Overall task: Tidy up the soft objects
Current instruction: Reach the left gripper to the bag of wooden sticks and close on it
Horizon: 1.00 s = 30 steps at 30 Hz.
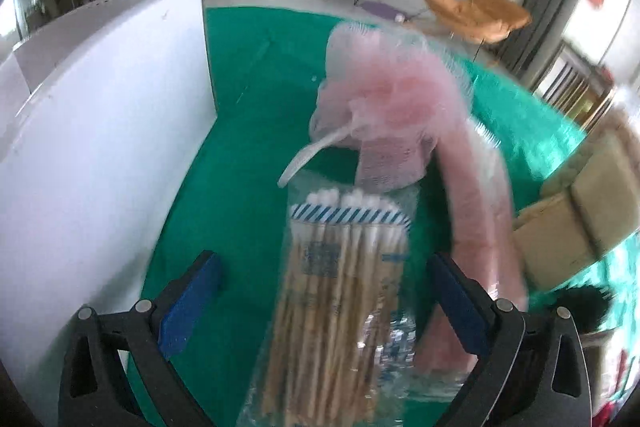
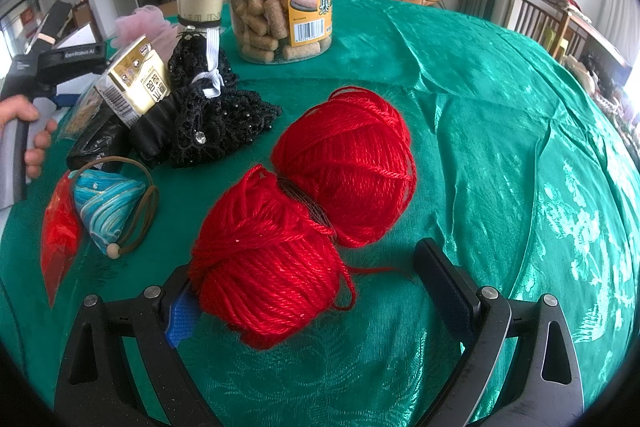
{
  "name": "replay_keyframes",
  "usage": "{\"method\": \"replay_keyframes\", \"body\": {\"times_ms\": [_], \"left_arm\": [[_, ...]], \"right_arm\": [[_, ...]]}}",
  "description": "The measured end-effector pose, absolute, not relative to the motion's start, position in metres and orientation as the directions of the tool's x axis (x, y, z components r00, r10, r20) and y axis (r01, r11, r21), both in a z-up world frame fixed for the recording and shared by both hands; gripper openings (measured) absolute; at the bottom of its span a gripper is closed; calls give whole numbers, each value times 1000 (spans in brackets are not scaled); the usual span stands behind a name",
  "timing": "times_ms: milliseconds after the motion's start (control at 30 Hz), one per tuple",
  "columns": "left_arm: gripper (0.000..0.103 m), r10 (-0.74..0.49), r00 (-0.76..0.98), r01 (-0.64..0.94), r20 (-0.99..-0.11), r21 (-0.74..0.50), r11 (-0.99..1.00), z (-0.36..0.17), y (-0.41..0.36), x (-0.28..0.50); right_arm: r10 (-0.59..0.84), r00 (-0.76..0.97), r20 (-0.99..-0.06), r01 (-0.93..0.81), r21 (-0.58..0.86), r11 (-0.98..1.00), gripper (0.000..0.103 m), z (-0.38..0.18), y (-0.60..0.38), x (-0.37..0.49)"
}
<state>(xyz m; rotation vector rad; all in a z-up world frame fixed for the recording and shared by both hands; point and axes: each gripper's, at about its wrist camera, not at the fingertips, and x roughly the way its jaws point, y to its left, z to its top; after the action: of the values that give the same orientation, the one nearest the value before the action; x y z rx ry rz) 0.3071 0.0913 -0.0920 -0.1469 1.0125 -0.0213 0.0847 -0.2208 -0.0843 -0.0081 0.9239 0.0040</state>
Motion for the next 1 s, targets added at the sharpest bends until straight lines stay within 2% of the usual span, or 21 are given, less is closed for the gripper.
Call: {"method": "replay_keyframes", "body": {"times_ms": [133,300,333,400,467,533,567,733,1000], "left_arm": [[102,-21,530,35,-848,-2,999,-98,75,300],[102,-41,525,50,-850,-17,999,-100,80,297],[99,-43,523,54,-851,-17,998,-99,79,296],[86,-53,533,78,-844,-14,997,-94,75,294],[54,-60,542,99,-838,-7,995,-91,73,281],[36,-49,541,108,-840,11,994,-86,72,273],[33,-45,537,108,-842,16,994,-85,71,267],[31,-74,515,103,-854,-25,994,-77,77,223],[33,-113,525,144,-844,-42,989,-74,72,102]], "right_arm": [[-1,603,-798,-7,-6,1000,97,-84,-221,85],[-1,603,-798,-7,-6,1000,97,-84,-221,85],[-1,603,-798,-7,-6,1000,97,-84,-221,85],[-1,603,-798,-7,-6,1000,97,-84,-221,85],[-1,603,-798,-7,-6,1000,97,-84,-221,85],[-1,603,-798,-7,-6,1000,97,-84,-221,85],[-1,603,-798,-7,-6,1000,97,-84,-221,85],[-1,603,-798,-7,-6,1000,97,-84,-221,85],[-1,603,-798,-6,-6,1000,97,-84,-220,85]]}}
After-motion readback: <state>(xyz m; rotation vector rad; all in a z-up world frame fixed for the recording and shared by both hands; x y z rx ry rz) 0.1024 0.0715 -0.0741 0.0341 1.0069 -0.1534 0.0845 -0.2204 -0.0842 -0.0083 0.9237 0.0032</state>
